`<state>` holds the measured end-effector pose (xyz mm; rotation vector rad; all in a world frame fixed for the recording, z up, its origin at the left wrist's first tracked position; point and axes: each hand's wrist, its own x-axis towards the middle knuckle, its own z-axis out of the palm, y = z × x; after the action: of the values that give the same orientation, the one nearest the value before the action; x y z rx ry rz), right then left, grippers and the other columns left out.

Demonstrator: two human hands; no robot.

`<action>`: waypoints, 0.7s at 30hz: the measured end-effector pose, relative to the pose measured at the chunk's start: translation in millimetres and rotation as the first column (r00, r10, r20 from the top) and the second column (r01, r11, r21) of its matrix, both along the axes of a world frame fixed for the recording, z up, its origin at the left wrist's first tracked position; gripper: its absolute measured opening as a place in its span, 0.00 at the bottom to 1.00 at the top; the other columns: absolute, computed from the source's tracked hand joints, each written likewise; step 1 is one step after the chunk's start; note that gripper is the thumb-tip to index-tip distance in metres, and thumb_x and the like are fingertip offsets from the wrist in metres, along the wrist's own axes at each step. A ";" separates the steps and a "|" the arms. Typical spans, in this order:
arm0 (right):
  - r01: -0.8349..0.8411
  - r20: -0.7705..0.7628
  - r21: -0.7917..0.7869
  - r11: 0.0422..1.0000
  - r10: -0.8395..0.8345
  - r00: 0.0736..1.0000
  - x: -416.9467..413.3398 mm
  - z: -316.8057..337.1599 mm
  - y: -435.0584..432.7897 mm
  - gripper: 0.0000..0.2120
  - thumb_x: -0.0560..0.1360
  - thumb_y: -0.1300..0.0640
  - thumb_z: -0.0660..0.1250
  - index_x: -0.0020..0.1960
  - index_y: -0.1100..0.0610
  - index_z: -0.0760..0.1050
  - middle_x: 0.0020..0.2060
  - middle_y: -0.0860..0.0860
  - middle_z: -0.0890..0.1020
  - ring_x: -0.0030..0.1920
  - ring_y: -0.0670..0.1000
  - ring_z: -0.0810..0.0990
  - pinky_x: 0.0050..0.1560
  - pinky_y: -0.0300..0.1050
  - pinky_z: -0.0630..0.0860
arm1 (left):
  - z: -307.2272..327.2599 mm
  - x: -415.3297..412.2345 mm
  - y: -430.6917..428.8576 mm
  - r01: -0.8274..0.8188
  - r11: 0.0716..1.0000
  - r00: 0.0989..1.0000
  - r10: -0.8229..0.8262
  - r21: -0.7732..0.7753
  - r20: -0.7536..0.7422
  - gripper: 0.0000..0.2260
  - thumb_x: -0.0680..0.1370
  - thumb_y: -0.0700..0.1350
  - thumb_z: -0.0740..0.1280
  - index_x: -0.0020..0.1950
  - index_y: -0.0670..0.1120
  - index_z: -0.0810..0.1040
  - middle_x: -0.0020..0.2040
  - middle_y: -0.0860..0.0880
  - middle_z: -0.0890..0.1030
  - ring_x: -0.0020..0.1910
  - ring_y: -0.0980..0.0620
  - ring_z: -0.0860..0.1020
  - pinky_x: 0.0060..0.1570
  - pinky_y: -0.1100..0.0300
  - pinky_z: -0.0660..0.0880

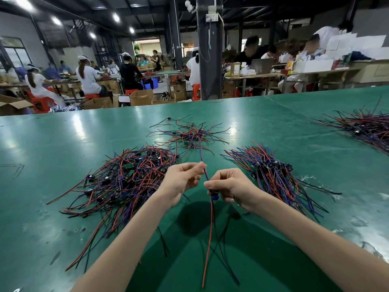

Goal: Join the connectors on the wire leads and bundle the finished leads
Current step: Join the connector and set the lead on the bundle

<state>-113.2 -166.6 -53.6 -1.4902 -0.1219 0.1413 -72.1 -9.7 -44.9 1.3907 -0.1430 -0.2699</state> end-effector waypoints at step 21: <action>-0.052 -0.009 0.017 0.999 0.052 0.999 -1.2 0.2 6.5 0.15 0.70 0.67 0.71 0.28 0.57 0.73 0.27 0.56 0.80 0.18 0.44 0.67 0.18 0.31 0.58 | 4.7 18.8 21.1 -0.361 0.929 0.913 0.369 -0.078 0.175 0.04 0.74 0.39 0.71 0.38 0.42 0.80 0.30 0.52 0.79 0.26 0.58 0.69 0.32 0.65 0.70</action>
<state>-114.4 -160.1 -53.4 -1.4701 -0.1539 0.1890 -53.2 11.4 -40.2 1.3678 -0.0410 0.1770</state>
